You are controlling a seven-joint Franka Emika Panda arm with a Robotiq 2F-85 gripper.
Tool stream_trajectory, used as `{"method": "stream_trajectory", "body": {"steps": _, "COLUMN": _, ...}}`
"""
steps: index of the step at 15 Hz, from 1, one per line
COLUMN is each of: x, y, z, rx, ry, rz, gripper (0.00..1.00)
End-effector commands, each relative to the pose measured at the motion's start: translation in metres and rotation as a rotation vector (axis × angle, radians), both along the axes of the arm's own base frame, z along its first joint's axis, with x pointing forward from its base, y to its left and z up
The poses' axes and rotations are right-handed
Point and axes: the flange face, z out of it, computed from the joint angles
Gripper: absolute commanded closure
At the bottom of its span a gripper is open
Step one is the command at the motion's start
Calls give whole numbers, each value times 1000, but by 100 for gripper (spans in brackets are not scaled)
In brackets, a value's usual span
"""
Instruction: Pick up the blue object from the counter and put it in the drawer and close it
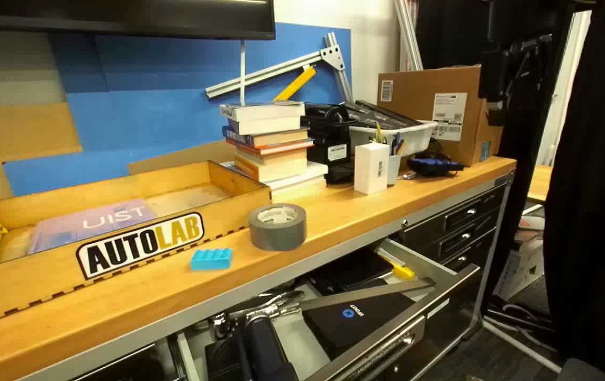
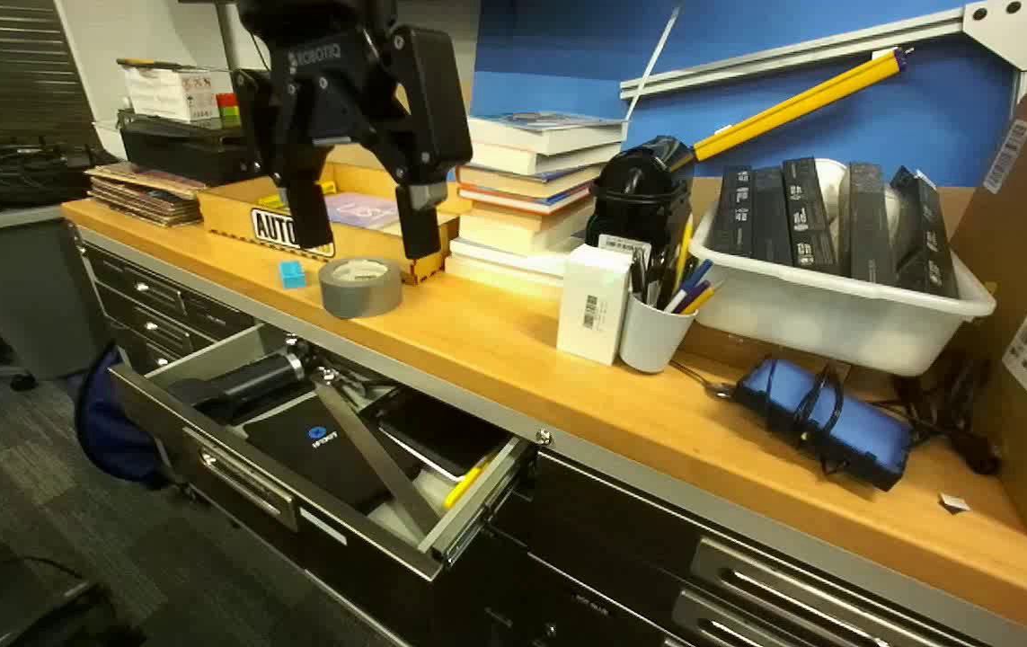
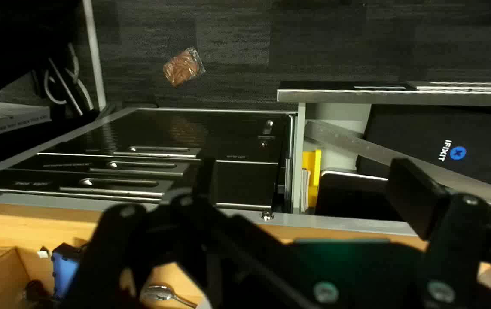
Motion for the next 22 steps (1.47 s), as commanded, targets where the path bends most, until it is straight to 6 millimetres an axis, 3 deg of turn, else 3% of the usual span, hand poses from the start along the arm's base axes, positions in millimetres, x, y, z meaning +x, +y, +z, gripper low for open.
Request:
{"method": "stream_trajectory", "body": {"steps": 1, "x": 0, "y": 0, "z": 3, "rx": -1, "ry": -3, "rz": 0, "gripper": 0}}
{"method": "stream_trajectory", "body": {"steps": 5, "x": 0, "y": 0, "z": 9, "rx": -4, "ry": -16, "rz": -1, "gripper": 0}}
{"method": "stream_trajectory", "body": {"steps": 7, "x": 27, "y": 27, "z": 6, "rx": -43, "ry": -11, "rz": -18, "gripper": 0}}
{"method": "stream_trajectory", "body": {"steps": 13, "x": 107, "y": 171, "z": -26, "rx": -84, "ry": 17, "rz": 154, "gripper": 0}}
{"method": "stream_trajectory", "body": {"steps": 17, "x": 148, "y": 253, "z": -52, "rx": -38, "ry": 35, "rz": 312, "gripper": 0}}
{"method": "stream_trajectory", "body": {"steps": 19, "x": 163, "y": 285, "z": -65, "rx": 15, "ry": 19, "rz": 374, "gripper": 0}}
{"method": "stream_trajectory", "body": {"steps": 22, "x": 186, "y": 317, "z": -85, "rx": 117, "ry": 1, "rz": 437, "gripper": 0}}
